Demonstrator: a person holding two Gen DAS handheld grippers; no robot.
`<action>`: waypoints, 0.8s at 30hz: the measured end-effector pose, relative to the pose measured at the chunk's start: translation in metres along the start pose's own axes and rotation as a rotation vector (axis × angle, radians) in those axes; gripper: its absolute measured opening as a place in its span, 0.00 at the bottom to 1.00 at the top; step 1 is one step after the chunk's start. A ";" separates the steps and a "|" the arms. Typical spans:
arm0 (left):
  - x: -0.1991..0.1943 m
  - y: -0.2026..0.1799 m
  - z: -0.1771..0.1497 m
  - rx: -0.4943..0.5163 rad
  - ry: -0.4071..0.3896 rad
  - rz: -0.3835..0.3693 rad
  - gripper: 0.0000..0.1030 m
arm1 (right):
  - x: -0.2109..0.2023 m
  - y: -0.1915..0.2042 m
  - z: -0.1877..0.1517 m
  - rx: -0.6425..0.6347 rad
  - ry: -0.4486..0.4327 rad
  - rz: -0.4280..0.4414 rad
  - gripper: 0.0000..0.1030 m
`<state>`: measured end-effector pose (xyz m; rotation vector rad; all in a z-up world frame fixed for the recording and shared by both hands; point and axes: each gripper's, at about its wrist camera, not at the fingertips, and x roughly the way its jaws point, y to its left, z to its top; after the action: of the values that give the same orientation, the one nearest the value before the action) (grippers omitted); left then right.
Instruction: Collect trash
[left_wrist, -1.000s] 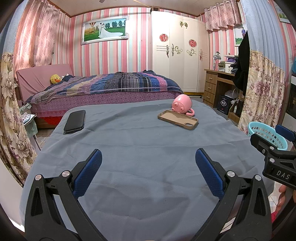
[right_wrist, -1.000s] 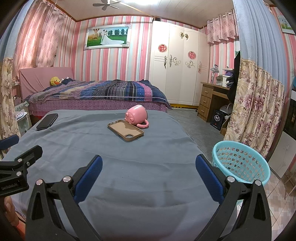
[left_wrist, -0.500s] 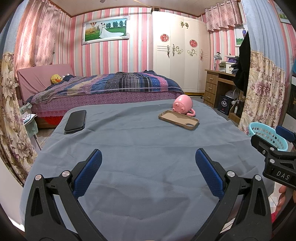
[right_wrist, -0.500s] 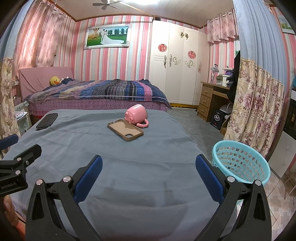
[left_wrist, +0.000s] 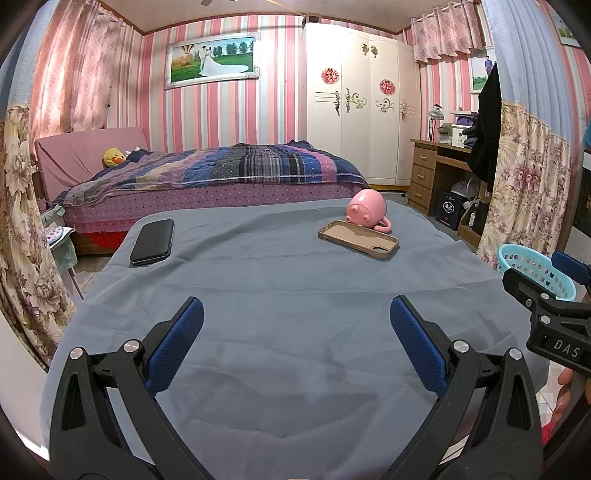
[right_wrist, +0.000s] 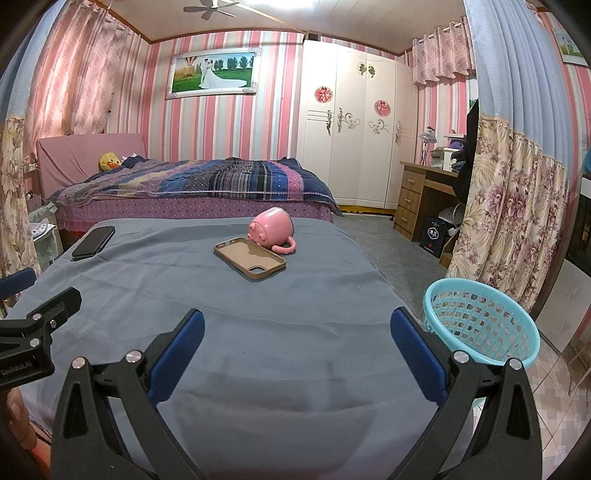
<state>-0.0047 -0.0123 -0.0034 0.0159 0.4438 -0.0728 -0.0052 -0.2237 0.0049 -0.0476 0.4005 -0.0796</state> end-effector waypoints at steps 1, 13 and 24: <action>0.000 0.000 0.000 0.000 0.000 0.000 0.95 | 0.000 0.000 0.000 0.000 0.000 0.000 0.96; 0.001 0.006 0.001 -0.006 0.000 0.002 0.95 | 0.000 0.000 0.000 0.000 0.000 0.000 0.96; 0.001 0.006 0.001 -0.006 0.000 0.002 0.95 | 0.000 -0.001 0.000 0.000 0.000 0.000 0.96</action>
<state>-0.0034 -0.0066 -0.0030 0.0101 0.4438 -0.0690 -0.0053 -0.2243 0.0055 -0.0472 0.4006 -0.0794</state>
